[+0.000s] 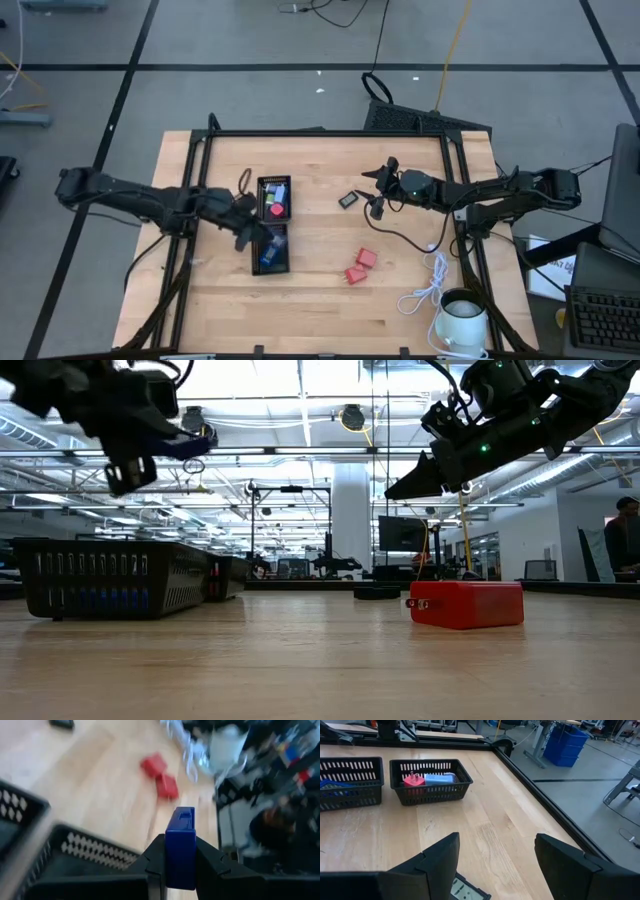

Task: Pick & Place Office items
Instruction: Put the dark blue timer into the bottom black bin, then put the black timer into the bottom black bin

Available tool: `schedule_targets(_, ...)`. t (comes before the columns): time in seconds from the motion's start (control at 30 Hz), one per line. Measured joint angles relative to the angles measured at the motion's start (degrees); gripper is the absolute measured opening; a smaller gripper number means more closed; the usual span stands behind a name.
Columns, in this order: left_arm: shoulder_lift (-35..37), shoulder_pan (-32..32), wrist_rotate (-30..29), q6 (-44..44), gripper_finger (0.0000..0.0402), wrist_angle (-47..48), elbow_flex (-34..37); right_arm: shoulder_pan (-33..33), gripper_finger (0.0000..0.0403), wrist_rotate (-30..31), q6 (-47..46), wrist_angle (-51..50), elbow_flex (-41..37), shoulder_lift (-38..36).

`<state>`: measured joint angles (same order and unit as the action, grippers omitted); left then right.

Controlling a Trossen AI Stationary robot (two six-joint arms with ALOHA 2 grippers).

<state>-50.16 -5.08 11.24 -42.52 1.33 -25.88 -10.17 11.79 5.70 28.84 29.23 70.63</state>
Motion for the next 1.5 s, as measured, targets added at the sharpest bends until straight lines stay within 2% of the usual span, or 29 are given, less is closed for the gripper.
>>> schedule_targets(0.17, -2.7, -6.3, -2.2, 0.0, 0.0058, 9.8, -4.1, 0.0, 0.0247, 0.0, 0.9, 0.0, 0.0, 0.0)
schedule_targets(0.27, -5.0, -8.9, -4.7, -1.0, 0.0058, 11.1, -4.8, 0.0, 0.0247, 0.0, 0.9, 0.0, 0.0, 0.0)
schedule_targets(0.4, -9.6, -9.9, -5.2, -2.6, 0.0058, 11.5, -4.8, 0.0, 0.0247, 0.1, 0.9, 0.0, 0.0, 0.0)
schedule_targets(0.53, -13.1, -9.9, -3.7, -3.8, 0.006, 11.4, -4.8, 0.0, 0.0247, 0.1, 0.9, 0.0, 0.0, 0.0)
schedule_targets(0.77, -16.2, -9.9, -3.4, -4.3, 0.0096, 10.7, -4.8, 0.0, 0.0247, 0.1, 0.9, 0.0, 0.0, 0.0)
schedule_targets(1.13, -16.3, -9.4, -5.5, -5.9, 0.0134, 9.2, -4.8, 0.0, 0.0247, 0.1, -0.5, 0.0, 0.0, 0.0)
schedule_targets(1.3, -16.3, -7.5, -3.4, -7.0, 0.0162, 10.5, -4.7, 0.0, 0.0247, 0.1, -0.1, 0.0, 0.0, 0.0)
schedule_targets(1.4, -14.8, -5.6, -1.6, -5.3, 0.0178, 10.2, -4.7, 0.0, 0.0247, 0.1, 0.8, 0.0, 0.0, 0.0)
schedule_targets(1.5, -12.7, -4.2, -2.5, -1.5, 0.0187, 6.9, -4.7, 0.0, 0.0247, 0.1, 1.2, 0.0, 0.0, 0.0)
